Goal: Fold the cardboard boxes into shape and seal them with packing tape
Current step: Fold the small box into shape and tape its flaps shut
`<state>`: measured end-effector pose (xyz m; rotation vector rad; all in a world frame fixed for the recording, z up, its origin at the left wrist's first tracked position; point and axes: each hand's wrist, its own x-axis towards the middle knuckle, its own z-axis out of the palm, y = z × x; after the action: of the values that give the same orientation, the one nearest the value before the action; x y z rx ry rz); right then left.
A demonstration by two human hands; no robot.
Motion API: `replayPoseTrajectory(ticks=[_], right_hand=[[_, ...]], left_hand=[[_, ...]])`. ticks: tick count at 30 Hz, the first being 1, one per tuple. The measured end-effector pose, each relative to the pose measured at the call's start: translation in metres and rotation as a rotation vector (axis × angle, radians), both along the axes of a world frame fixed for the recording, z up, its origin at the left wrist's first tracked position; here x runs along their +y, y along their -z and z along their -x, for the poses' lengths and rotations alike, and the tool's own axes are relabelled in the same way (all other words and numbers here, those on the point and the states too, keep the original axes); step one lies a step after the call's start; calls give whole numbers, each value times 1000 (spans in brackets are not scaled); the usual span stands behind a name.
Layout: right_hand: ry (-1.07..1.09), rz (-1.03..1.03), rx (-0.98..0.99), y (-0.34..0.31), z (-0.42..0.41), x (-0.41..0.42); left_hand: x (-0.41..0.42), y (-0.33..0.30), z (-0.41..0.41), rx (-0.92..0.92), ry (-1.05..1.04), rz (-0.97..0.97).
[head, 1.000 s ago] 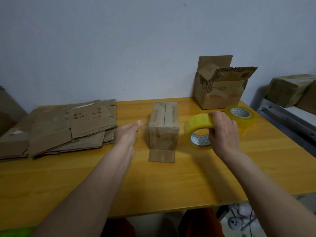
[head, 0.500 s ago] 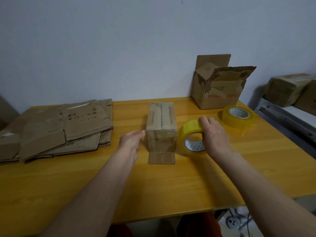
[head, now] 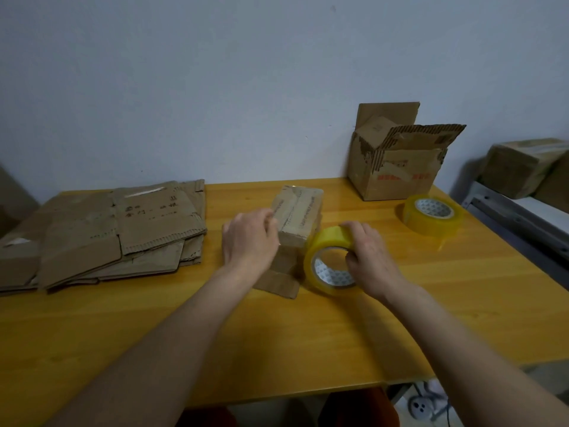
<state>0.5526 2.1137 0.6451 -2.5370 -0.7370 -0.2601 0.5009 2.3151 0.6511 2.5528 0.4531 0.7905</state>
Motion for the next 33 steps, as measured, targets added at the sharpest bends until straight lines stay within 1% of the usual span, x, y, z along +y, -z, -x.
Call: replayPoseTrajectory(ticks=[2, 4, 7, 10, 12, 14, 15, 17, 19, 21, 22, 24, 26, 28, 29, 30, 33], right_hand=[[-84, -40, 88, -1, 2, 4], [-177, -149, 271, -3, 4, 7], [-274, -319, 538, -3, 9, 9], [-283, -403, 663, -3, 12, 12], [-287, -431, 706, -4, 13, 13], [-286, -489, 754, -3, 11, 11], [-270, -514, 752, -2, 8, 9], [-174, -510, 646, 4, -2, 4], [33, -397, 487, 16, -19, -4], [259, -163, 340, 30, -36, -13], [333, -32, 298, 37, -42, -18], [394, 148, 294, 49, -47, -24], [388, 222, 277, 60, -46, -25], [357, 204, 215, 66, -48, -24], [344, 161, 213, 67, -48, -23], [337, 89, 247, 67, -49, -22], [354, -137, 457, 60, -48, -21]], left_hand=[[-4, -9, -6, 285, 38, -231], [-6, -16, -13, 468, 44, -341], [-3, -26, -24, 595, 87, -376], [1, -34, -33, 643, 118, -405], [2, -34, -37, 640, 117, -412], [2, -32, -39, 593, 104, -389], [1, -31, -40, 571, 105, -362], [-1, -29, -42, 534, 124, -320], [-3, -26, -42, 477, 138, -286], [-2, -24, -41, 416, 137, -200], [-1, -22, -41, 399, 133, -152], [1, -20, -41, 390, 130, -87], [3, -18, -42, 391, 140, -62], [5, -16, -44, 394, 147, -46], [6, -16, -45, 397, 148, -38], [7, -15, -47, 396, 151, -31], [9, -13, -52, 376, 159, -51]])
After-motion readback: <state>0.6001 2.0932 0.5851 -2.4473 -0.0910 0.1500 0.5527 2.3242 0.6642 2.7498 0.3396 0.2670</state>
